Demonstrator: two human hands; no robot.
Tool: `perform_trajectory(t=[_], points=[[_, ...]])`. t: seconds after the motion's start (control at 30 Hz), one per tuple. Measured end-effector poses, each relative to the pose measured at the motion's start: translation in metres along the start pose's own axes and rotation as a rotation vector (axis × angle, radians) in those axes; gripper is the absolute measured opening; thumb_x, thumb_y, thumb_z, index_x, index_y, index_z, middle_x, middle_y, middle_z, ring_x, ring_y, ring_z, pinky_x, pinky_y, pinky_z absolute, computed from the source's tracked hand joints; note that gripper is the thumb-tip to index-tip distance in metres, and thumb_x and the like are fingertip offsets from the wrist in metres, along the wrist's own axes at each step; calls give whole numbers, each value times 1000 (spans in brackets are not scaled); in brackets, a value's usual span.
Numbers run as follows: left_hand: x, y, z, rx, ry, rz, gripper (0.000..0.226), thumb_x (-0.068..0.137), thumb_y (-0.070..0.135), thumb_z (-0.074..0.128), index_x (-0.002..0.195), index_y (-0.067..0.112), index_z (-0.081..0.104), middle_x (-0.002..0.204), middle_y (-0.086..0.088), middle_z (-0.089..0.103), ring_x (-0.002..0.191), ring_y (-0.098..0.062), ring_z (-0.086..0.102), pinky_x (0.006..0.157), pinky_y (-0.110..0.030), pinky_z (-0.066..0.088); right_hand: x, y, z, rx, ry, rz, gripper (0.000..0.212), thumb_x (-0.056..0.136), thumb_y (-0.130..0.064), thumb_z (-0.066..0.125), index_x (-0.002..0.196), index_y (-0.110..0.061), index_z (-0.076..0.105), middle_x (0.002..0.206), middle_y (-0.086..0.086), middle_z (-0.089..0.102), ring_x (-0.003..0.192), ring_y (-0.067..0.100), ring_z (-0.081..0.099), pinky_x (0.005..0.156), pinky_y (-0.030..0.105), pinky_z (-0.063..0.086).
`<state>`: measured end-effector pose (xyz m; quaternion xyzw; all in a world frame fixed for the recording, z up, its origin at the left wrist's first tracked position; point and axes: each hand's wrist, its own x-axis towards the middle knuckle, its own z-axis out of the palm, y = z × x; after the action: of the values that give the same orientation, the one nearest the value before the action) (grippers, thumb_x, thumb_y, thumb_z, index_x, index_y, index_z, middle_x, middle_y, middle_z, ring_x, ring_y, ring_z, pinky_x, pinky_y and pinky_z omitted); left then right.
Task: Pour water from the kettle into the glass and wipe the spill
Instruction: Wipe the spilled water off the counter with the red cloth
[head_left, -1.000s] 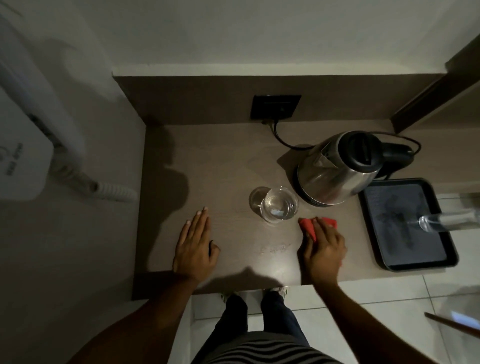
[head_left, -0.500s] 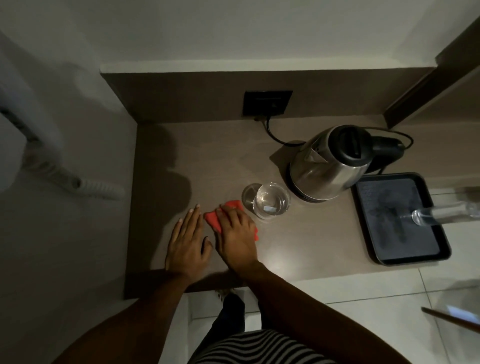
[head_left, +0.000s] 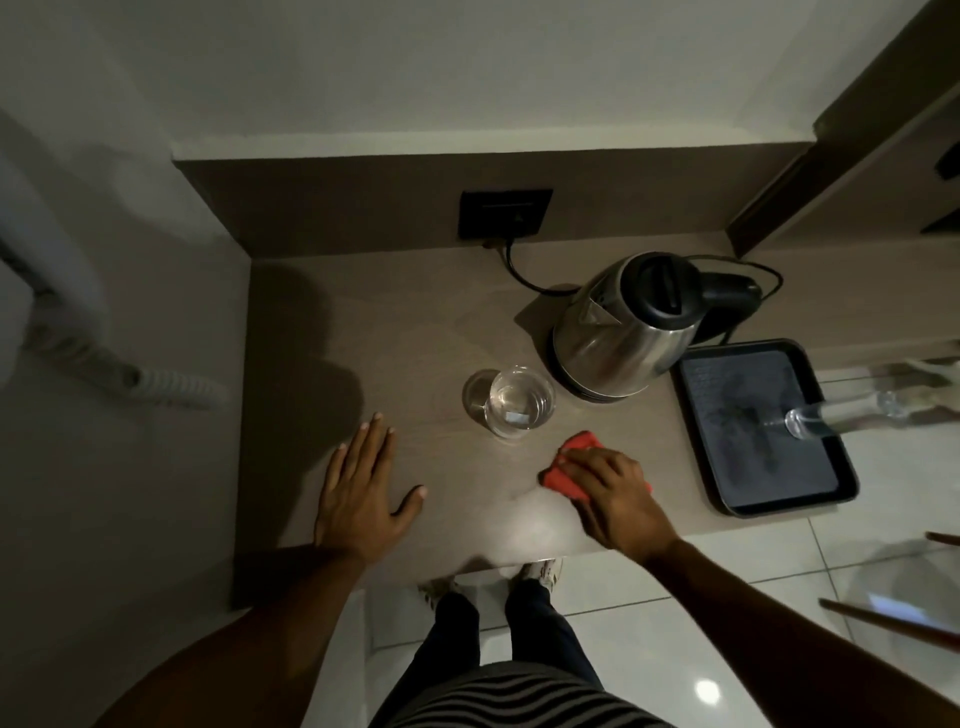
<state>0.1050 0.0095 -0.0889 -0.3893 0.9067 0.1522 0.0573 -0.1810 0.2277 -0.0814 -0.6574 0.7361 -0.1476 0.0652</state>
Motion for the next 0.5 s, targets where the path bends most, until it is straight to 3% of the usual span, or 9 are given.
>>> perform_trajectory(t=[0.1,0.2,0.33,0.43,0.5], points=[[-2,0,-1,24,-30,0,90,88,74,23,155,14,17,166,-6,9,152,-21,8,121,-43,12,-1,9,-19,-3,-6,35,41,87,-27,62,120,-4,67,122,16,67,104,39,64,89,49,49],[-1,-1,0,26,-29,6,90,89,75,20,155,14,16,166,-7,9,152,-22,7,121,-44,13,-10,32,-43,49,66,197,47,83,-27,64,124,-3,62,122,21,64,110,37,55,92,53,47],[0,-1,2,27,-32,4,90,89,75,20,155,14,17,166,-7,10,152,-21,7,120,-43,10,-26,87,-79,5,67,465,64,77,-3,78,136,-9,54,140,22,52,124,44,45,102,63,38],[0,1,1,23,-30,6,90,90,75,18,155,14,19,166,-7,11,152,-22,9,120,-43,10,-37,118,-89,-12,37,569,53,88,-22,69,137,-12,51,141,18,51,124,43,49,103,63,37],[0,0,1,34,-31,3,90,89,76,18,155,14,18,166,-7,9,152,-22,9,121,-43,9,-44,124,-83,-43,-12,639,50,96,-44,47,138,-18,48,143,13,51,126,37,50,103,57,35]])
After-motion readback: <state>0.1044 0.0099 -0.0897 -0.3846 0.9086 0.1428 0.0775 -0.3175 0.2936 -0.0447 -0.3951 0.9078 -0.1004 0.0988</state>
